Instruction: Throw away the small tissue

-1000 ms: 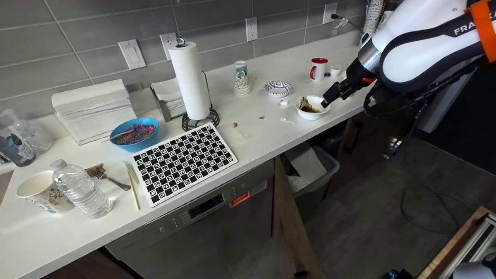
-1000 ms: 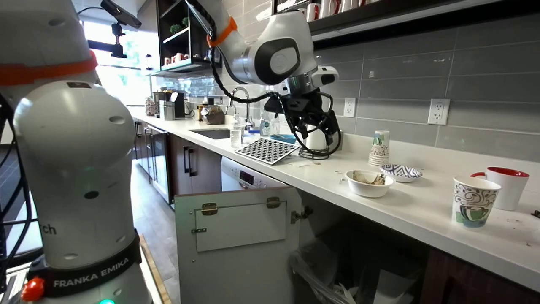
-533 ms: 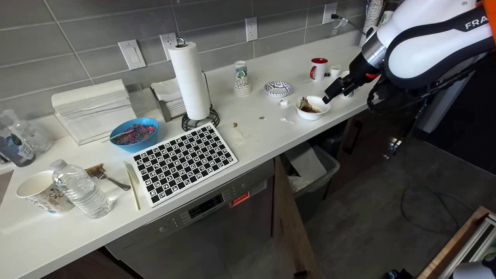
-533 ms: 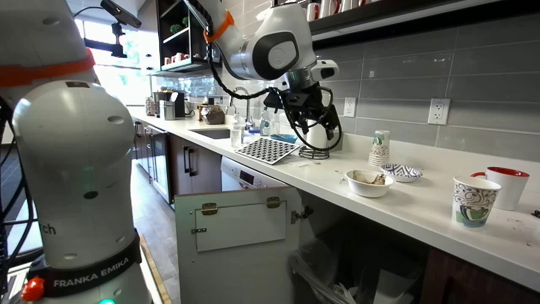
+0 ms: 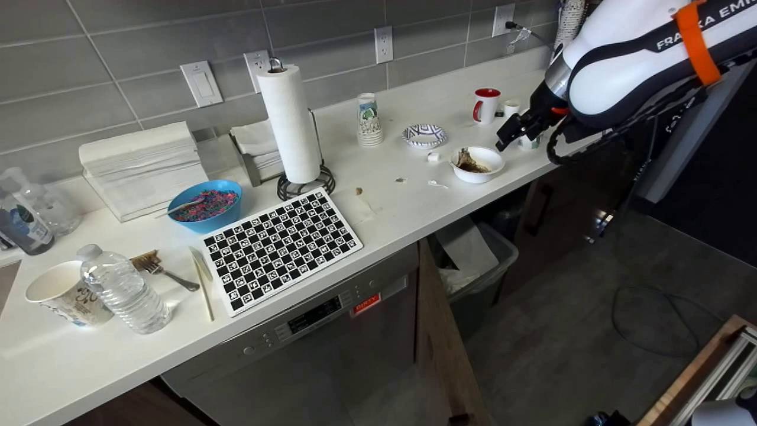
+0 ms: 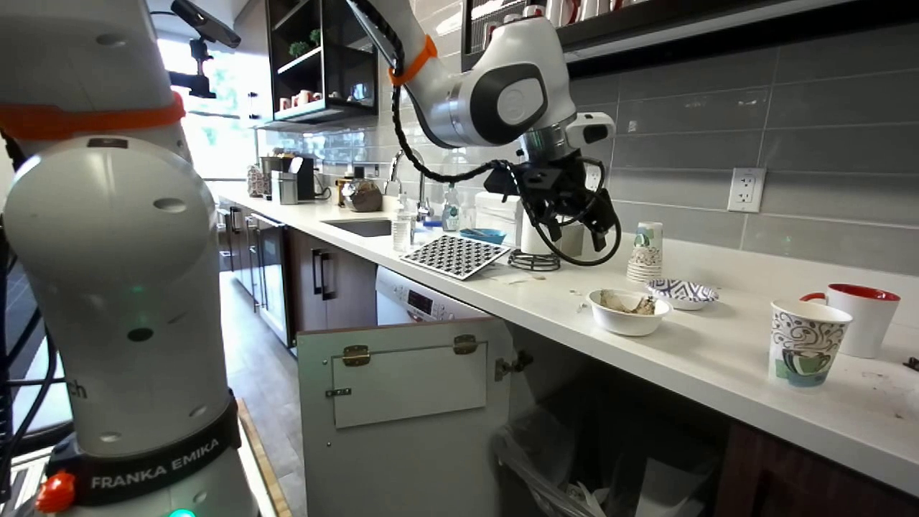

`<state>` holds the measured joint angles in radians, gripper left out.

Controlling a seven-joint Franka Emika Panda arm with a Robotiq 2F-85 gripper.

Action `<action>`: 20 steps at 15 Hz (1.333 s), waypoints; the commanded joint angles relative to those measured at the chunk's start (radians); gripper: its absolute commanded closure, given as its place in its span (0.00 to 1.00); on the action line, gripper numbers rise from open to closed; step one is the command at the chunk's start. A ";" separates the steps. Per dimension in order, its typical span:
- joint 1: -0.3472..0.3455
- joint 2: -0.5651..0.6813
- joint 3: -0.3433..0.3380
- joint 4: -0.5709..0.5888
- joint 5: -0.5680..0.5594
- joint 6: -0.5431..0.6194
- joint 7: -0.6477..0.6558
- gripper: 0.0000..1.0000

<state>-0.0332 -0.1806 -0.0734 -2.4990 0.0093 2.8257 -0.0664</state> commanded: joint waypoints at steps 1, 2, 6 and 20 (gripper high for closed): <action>-0.002 0.096 0.012 0.102 -0.024 -0.045 -0.013 0.00; 0.010 0.118 0.013 0.123 -0.006 -0.056 -0.038 0.00; 0.021 0.201 0.038 0.199 -0.028 -0.083 -0.081 0.00; 0.047 0.401 0.163 0.380 -0.014 -0.117 -0.225 0.00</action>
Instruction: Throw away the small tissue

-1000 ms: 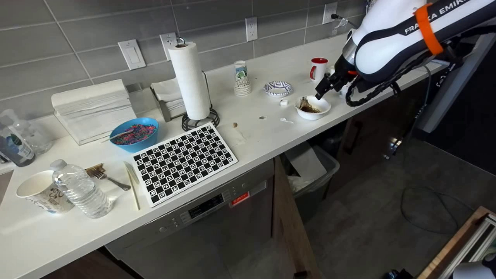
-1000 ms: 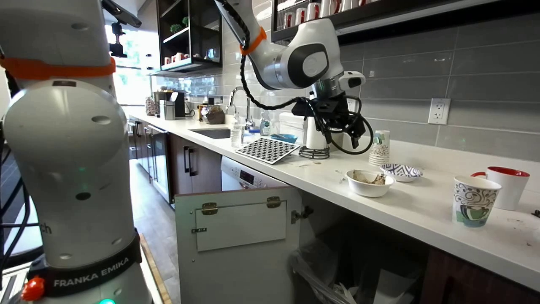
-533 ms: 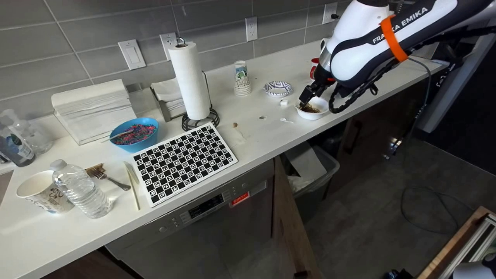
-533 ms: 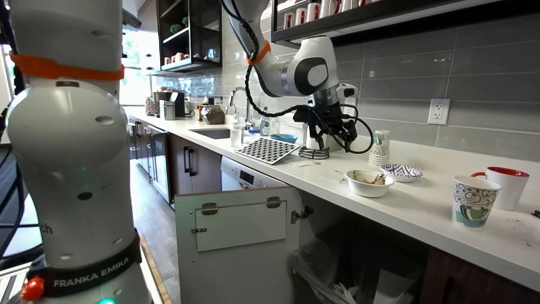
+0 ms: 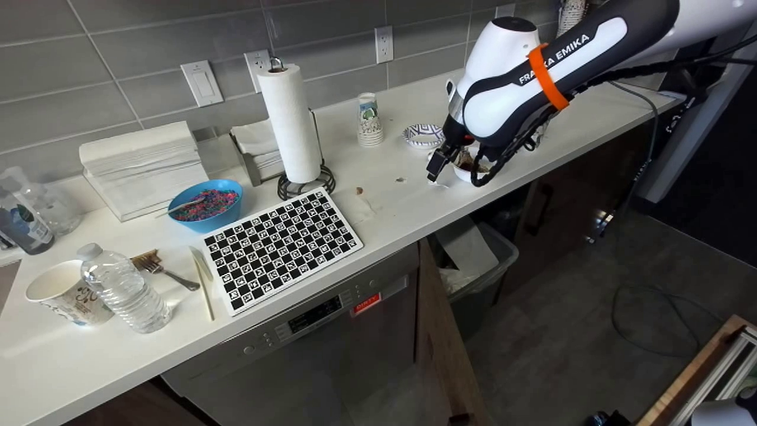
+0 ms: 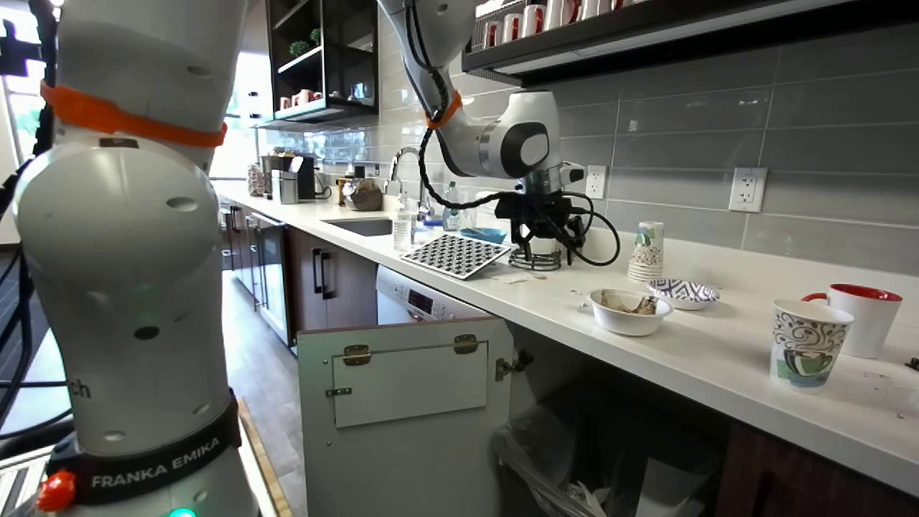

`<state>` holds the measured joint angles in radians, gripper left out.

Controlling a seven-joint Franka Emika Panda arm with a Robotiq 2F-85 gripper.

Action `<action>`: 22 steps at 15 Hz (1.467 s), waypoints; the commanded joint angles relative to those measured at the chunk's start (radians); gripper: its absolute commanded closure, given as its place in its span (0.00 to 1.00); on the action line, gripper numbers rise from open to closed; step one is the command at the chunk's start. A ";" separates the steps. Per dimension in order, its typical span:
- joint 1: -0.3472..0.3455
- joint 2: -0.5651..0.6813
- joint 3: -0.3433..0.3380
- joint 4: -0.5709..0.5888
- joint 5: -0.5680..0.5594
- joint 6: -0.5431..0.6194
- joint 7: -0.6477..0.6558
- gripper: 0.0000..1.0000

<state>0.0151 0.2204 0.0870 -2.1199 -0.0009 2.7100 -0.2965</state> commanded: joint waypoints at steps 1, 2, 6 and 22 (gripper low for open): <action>-0.002 -0.002 0.002 0.001 -0.004 -0.001 0.005 0.00; -0.003 -0.005 0.000 0.000 -0.004 -0.001 0.005 0.00; 0.012 0.028 -0.016 0.035 -0.053 -0.012 0.034 0.00; 0.019 0.306 -0.033 0.365 -0.157 -0.206 0.010 0.00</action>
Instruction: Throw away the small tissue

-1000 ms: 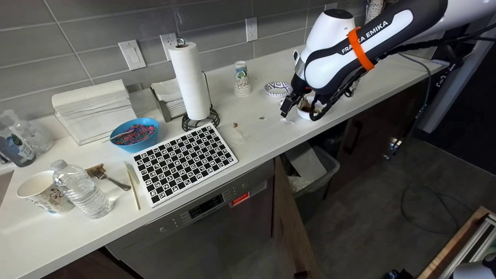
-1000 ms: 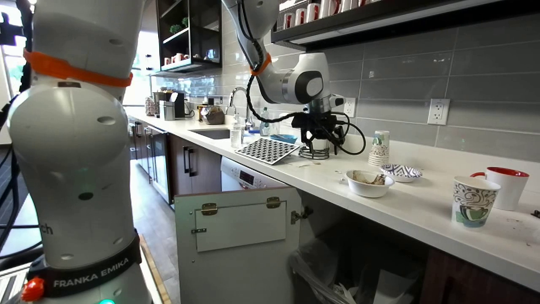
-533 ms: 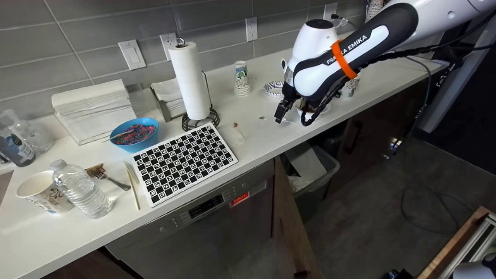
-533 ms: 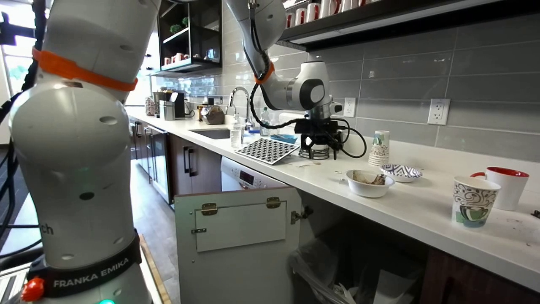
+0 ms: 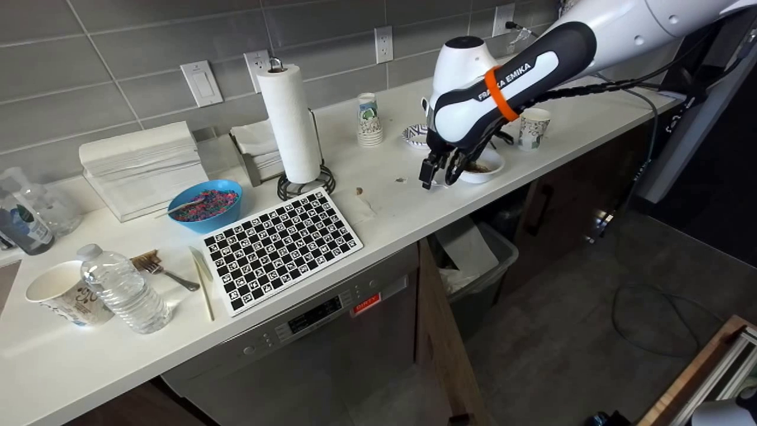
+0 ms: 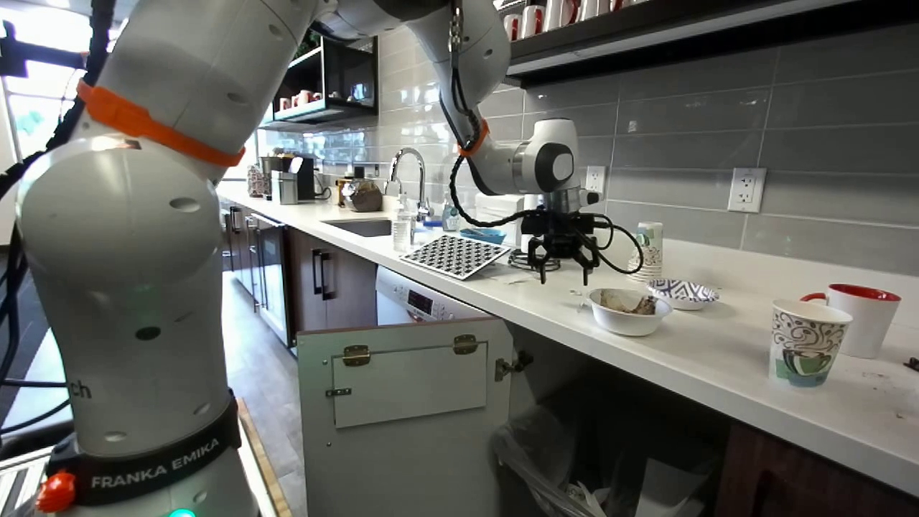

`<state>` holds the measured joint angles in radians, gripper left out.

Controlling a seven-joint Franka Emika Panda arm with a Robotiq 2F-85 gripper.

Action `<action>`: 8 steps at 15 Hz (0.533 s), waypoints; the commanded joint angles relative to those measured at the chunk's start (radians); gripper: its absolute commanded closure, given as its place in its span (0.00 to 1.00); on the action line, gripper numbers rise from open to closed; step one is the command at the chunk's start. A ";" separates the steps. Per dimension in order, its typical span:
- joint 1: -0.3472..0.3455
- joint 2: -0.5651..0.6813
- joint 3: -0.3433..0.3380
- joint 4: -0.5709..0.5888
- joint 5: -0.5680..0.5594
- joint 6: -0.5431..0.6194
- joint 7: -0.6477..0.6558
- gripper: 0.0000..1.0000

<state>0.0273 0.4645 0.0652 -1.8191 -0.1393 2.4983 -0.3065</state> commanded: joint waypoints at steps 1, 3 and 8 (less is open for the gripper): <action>0.009 0.077 -0.016 0.078 -0.023 -0.004 0.025 0.00; 0.021 0.100 -0.034 0.100 -0.040 -0.011 0.053 0.00; 0.028 0.140 -0.049 0.140 -0.055 -0.018 0.074 0.00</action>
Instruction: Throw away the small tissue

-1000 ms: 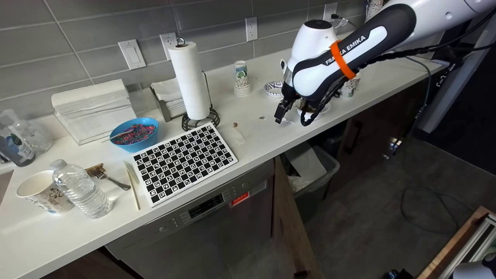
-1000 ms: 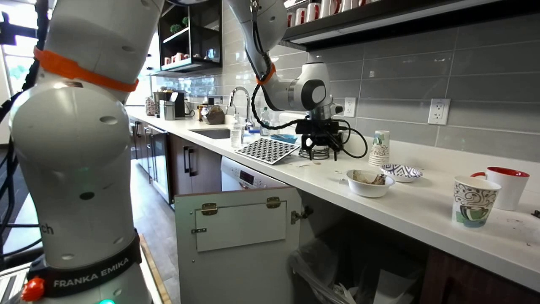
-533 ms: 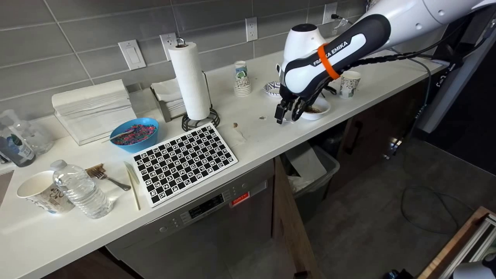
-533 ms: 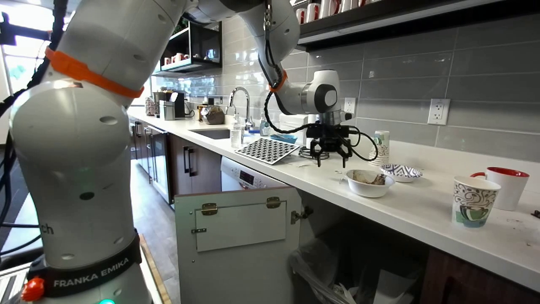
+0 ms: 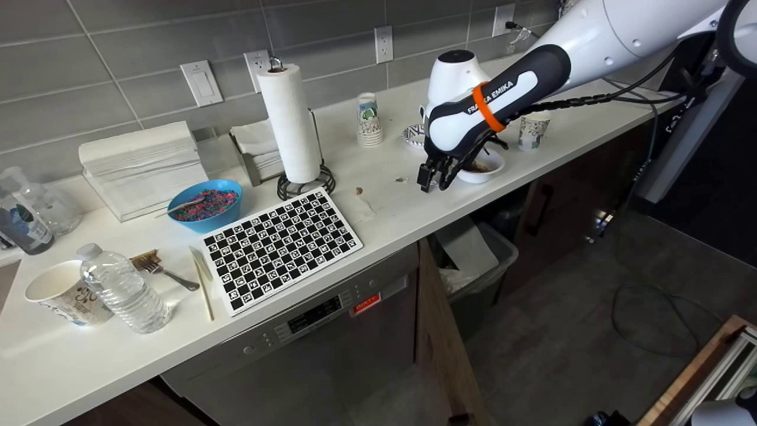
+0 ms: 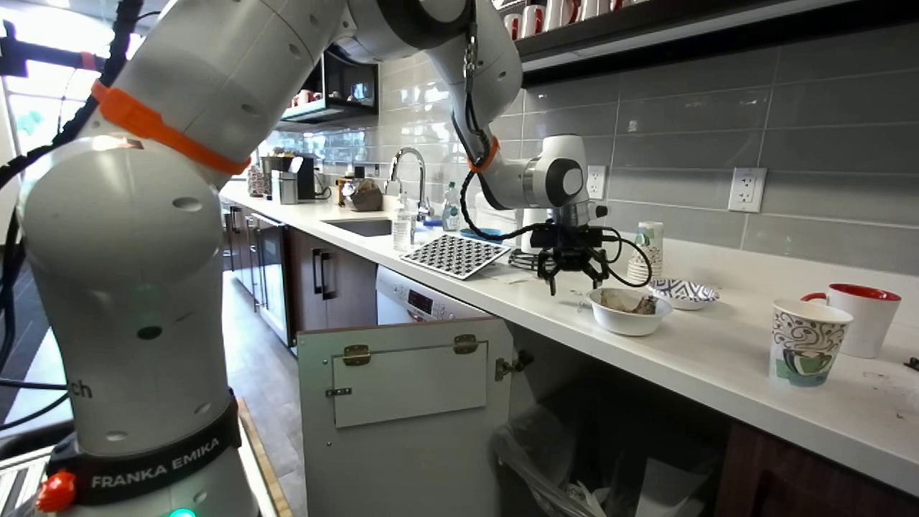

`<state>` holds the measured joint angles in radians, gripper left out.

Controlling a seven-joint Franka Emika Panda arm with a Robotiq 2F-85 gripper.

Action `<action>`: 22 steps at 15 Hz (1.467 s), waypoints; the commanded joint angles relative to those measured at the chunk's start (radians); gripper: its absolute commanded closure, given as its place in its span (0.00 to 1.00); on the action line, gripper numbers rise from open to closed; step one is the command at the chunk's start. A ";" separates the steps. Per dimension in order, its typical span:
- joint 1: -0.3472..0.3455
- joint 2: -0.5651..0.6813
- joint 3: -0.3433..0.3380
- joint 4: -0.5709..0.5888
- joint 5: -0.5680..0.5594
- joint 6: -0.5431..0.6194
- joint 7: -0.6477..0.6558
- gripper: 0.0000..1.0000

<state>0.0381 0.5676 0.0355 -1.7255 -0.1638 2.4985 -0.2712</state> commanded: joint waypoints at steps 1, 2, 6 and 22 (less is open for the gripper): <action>0.019 0.043 -0.021 0.052 -0.033 -0.017 0.044 0.02; 0.020 0.048 -0.022 0.059 -0.034 -0.017 0.048 0.05; 0.020 0.063 -0.020 0.077 -0.034 -0.017 0.046 0.48; 0.017 -0.005 -0.002 0.025 -0.021 -0.046 0.044 1.00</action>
<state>0.0453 0.6183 0.0296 -1.6534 -0.1738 2.4817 -0.2381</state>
